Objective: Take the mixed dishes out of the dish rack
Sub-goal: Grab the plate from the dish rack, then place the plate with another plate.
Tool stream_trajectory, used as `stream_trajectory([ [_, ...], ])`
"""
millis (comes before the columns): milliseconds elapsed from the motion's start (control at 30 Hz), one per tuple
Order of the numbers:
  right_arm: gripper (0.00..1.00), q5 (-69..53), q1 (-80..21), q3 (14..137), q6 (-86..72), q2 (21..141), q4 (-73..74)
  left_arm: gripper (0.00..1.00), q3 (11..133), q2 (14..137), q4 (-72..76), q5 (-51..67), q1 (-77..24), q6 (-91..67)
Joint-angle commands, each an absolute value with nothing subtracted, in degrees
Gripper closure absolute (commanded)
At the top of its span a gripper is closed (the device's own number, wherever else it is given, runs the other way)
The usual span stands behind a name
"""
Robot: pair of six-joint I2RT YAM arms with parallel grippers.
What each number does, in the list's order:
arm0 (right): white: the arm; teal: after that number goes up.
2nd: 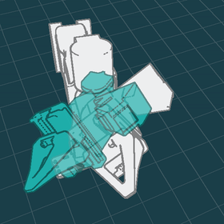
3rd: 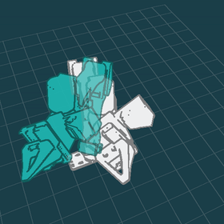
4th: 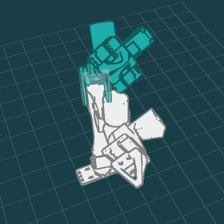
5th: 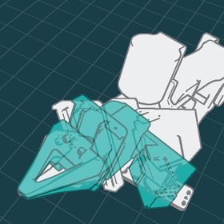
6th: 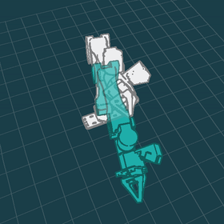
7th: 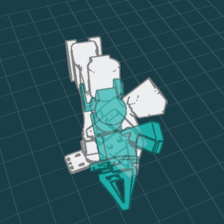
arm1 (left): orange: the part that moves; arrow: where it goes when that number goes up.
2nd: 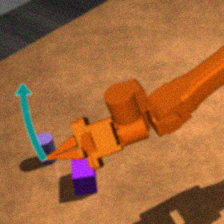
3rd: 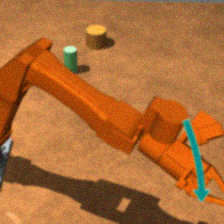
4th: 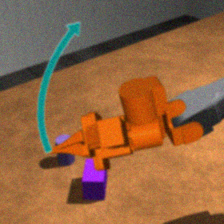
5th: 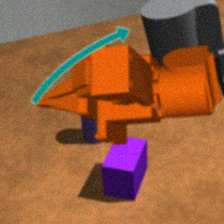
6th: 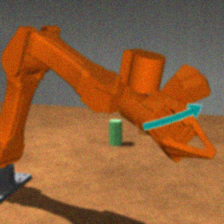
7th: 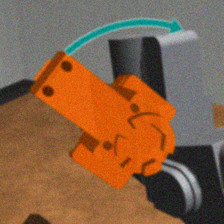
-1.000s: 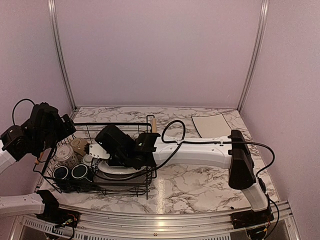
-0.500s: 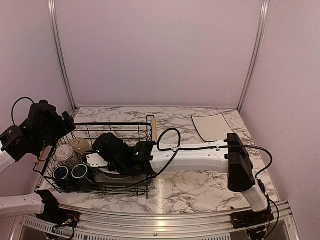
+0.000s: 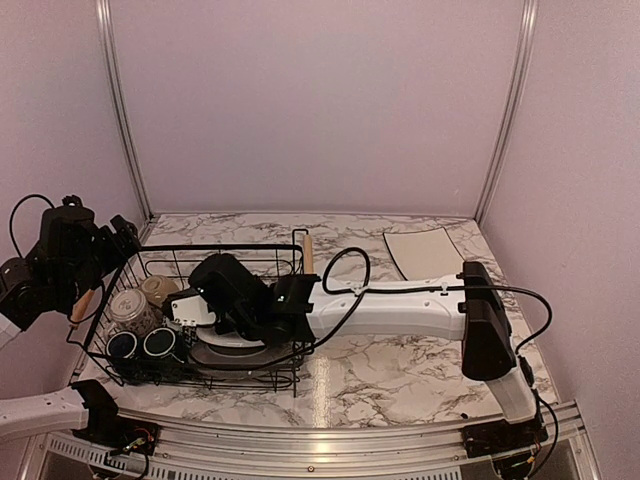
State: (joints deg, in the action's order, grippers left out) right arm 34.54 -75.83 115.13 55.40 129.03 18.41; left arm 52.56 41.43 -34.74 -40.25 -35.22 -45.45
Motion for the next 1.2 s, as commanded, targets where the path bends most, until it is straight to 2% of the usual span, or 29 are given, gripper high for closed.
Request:
stream_trajectory([
  [0,1.0,39.1,-73.0,120.1,56.3,120.6,8.0,0.01,52.1,40.3,-34.0,-41.5,-35.4,-44.5],
  [233,1.0,34.4,-71.0,124.1,47.5,118.1,13.0,0.01,51.9,40.6,-33.0,-41.3,-35.4,-44.7],
  [400,1.0,24.8,-67.4,125.1,35.0,114.7,17.7,0.01,52.3,41.4,-32.7,-41.0,-35.4,-44.2],
  [767,1.0,3.1,-56.4,123.1,6.4,111.3,18.4,0.01,52.5,41.4,-31.3,-40.6,-35.4,-43.7],
  [1167,1.0,-22.1,-44.1,111.9,-27.1,109.1,3.8,0.01,52.8,42.1,-30.3,-39.9,-35.4,-43.1],
])
